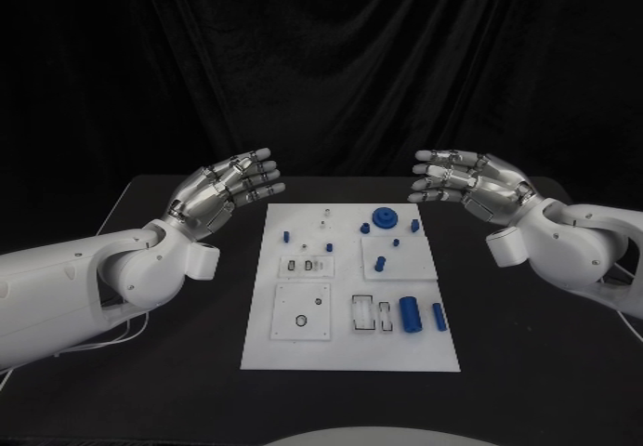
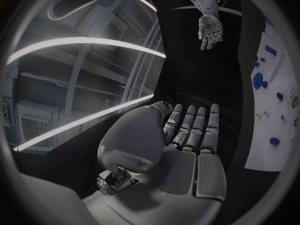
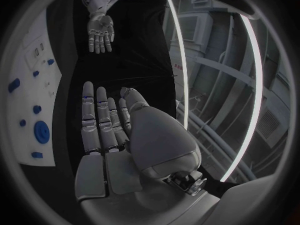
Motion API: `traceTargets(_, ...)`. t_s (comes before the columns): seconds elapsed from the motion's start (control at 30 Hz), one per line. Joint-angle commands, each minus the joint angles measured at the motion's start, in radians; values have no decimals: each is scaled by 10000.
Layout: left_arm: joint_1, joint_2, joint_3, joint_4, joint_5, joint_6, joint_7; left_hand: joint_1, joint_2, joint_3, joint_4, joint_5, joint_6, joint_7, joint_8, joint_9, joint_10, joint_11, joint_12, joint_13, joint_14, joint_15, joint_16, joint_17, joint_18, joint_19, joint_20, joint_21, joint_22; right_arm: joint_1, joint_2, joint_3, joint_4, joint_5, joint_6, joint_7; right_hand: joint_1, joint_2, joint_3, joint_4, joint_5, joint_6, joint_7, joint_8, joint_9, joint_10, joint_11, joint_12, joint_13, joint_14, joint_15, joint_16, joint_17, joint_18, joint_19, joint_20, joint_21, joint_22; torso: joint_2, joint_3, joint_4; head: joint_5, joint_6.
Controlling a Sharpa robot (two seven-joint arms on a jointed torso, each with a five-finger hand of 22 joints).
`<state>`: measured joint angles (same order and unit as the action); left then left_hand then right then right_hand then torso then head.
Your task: Assemble the parts on the task board
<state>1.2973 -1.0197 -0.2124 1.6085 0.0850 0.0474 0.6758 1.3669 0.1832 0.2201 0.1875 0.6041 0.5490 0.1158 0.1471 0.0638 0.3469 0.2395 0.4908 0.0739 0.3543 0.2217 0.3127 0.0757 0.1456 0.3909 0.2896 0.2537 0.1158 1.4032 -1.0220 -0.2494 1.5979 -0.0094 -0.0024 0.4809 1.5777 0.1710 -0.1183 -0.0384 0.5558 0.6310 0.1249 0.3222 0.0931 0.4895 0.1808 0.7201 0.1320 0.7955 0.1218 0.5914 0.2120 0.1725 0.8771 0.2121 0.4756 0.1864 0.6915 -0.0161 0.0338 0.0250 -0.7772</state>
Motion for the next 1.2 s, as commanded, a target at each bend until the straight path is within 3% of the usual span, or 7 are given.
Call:
traceTargets(0.03, 150, -88, 18, 225, 125, 74, 1728, -27, -94, 96, -4, -13, 38, -11, 27, 2, -8, 38, -8, -18, 15, 53, 4, -15, -102, 77, 1, 51, 7, 308, 110, 17, 47, -3149, -1617, -1101, 126, -279, 193, -212, -285, 504, 133, -76, -18, 819, -267, 12, -144, 1765, -575, 938, 436, 91, 1160, -587, 1755, 986, 215, -28, 44, 68, -103)
traceTargets(0.13, 255, -146, 19, 405, 200, 74, 1723, -34, -98, 104, -7, -17, 35, -11, 25, 1, -18, 41, -13, -21, 6, 60, -3, -18, -107, 78, 3, 51, 7, 702, 350, 17, 14, -5317, -2022, -1998, 101, -384, 462, -253, -685, 846, 143, -184, -55, 1373, -468, -183, -321, 2913, -913, 2119, 1024, 110, 1759, -831, 3217, 1887, 343, -34, 71, 120, -154)
traceTargets(0.2, 291, -168, 19, 511, 230, 101, 1694, -64, -101, 146, -15, -18, 42, 2, 24, 2, -51, 49, -32, -33, -108, 94, -95, -48, -137, 72, 9, 49, 3, 910, 516, 16, -2, -6618, -2113, -2633, 5, -482, 842, -164, -2020, 1132, 96, -334, -99, 1565, -556, -525, -513, 3733, -1055, 3727, 1832, 107, 2465, -976, 4349, 2568, 385, -37, 87, 128, -215)
traceTargets(0.37, 339, -166, 19, 685, 269, 181, 1615, -107, -105, 206, -23, -20, 61, 26, 26, 4, -83, 75, -53, -47, -200, 136, -164, -78, -181, 52, 11, 37, -6, 1273, 962, 17, -34, -9881, -2256, -4199, -478, -1094, 1686, 352, -2790, 1747, 88, -865, -158, 2478, -681, -911, -668, 4755, -964, 6123, 4536, -94, 3291, -885, 6193, 4681, 611, -90, 165, -21, -100)
traceTargets(0.63, 357, -212, 17, 695, 286, 210, 1612, -128, -98, 237, -23, -19, 57, 38, 23, 4, -97, 86, -62, -52, -224, 153, -179, -88, -201, 41, 11, 31, -11, 1440, 1585, 18, -136, -14186, -2120, -5965, -737, -1741, 2277, 679, -3070, 1985, 124, -1328, -164, 2426, -605, -1684, -675, 5240, -941, 6825, 5571, -313, 3794, -815, 7230, 6262, 1013, -163, 227, -196, 281)
traceTargets(0.87, 357, -318, 17, 742, 289, 218, 1626, -142, -79, 265, -17, -15, 89, 44, 31, 8, -99, 91, -64, -53, -197, 160, -152, -85, -212, 35, 9, 27, -14, 1454, 1942, 18, -233, -16311, -2102, -6561, -714, -1965, 2584, 678, -3061, 1956, -2, -1571, -159, 2402, -608, -2046, -668, 5440, -1056, 7060, 6028, -389, 3955, -906, 7574, 6834, 1321, -264, 398, -517, 575)
traceTargets(1.2, 356, -379, 15, 821, 305, 243, 1636, -163, -61, 311, -17, -6, 141, 55, 46, 15, -88, 107, -59, -52, -145, 177, -107, -78, -229, 32, 8, 26, -17, 1402, 2154, 17, -306, -17268, -1850, -6963, -776, -2118, 2817, 671, -3053, 1848, -227, -1794, -153, 2411, -612, -2332, -650, 5445, -1116, 7058, 6022, -399, 3928, -965, 7652, 6967, 1473, -344, 479, -658, 750)
